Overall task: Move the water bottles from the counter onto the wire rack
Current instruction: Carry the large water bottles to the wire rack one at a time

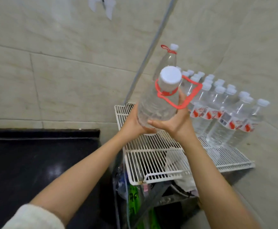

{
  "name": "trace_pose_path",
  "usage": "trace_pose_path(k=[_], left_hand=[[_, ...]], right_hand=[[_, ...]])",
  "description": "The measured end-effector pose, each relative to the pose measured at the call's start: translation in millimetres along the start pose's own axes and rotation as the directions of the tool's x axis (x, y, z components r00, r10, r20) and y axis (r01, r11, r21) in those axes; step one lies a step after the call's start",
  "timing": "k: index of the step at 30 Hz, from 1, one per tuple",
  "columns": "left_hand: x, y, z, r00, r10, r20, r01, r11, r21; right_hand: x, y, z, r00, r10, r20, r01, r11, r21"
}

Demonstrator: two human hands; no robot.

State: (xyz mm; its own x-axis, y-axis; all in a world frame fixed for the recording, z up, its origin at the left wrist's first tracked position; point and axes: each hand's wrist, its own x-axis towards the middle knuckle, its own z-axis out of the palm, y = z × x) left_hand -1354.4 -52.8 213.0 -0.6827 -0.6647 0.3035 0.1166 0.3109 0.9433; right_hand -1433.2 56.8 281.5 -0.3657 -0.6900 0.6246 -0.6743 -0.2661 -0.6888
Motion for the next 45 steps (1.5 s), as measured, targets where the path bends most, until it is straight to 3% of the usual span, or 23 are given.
trace_pose_path(k=[3,6,13,19,24,29,35,41,45], left_hand=[[28,4,17,0.995,0.1,0.001,-0.1,0.995,0.025],[61,-3,37,0.997,0.074,-0.023,-0.072,0.994,0.079],[106,-12,66,0.998,-0.004,-0.065,0.014,0.988,0.157],[125,-3,66,0.995,-0.061,-0.078,0.083,0.942,0.325],[141,-3,66,0.982,-0.176,-0.075,0.191,0.924,0.33],[145,-1,65,0.977,-0.207,-0.053,0.212,0.906,0.366],[127,-9,75,0.98,-0.137,-0.141,0.172,0.948,0.269],[87,-19,71,0.96,-0.161,-0.227,0.224,0.932,0.286],[46,-20,35,0.947,-0.142,-0.289,0.256,0.876,0.409]], right_hand=[[21,23,-18,1.0,-0.022,-0.004,0.022,0.999,-0.032],[38,52,-37,0.999,0.037,-0.022,-0.037,0.999,0.021],[80,95,-65,0.983,0.165,0.08,-0.168,0.985,0.032],[96,108,-45,0.971,0.228,-0.078,-0.233,0.97,-0.066],[101,112,-37,0.964,0.253,-0.086,-0.265,0.949,-0.173],[98,115,-38,0.965,0.253,-0.067,-0.262,0.94,-0.219],[76,109,-39,0.968,0.242,-0.071,-0.25,0.958,-0.139],[31,123,-54,0.961,0.263,0.08,-0.266,0.963,0.032],[11,130,-55,0.931,0.299,0.209,-0.286,0.954,-0.089]])
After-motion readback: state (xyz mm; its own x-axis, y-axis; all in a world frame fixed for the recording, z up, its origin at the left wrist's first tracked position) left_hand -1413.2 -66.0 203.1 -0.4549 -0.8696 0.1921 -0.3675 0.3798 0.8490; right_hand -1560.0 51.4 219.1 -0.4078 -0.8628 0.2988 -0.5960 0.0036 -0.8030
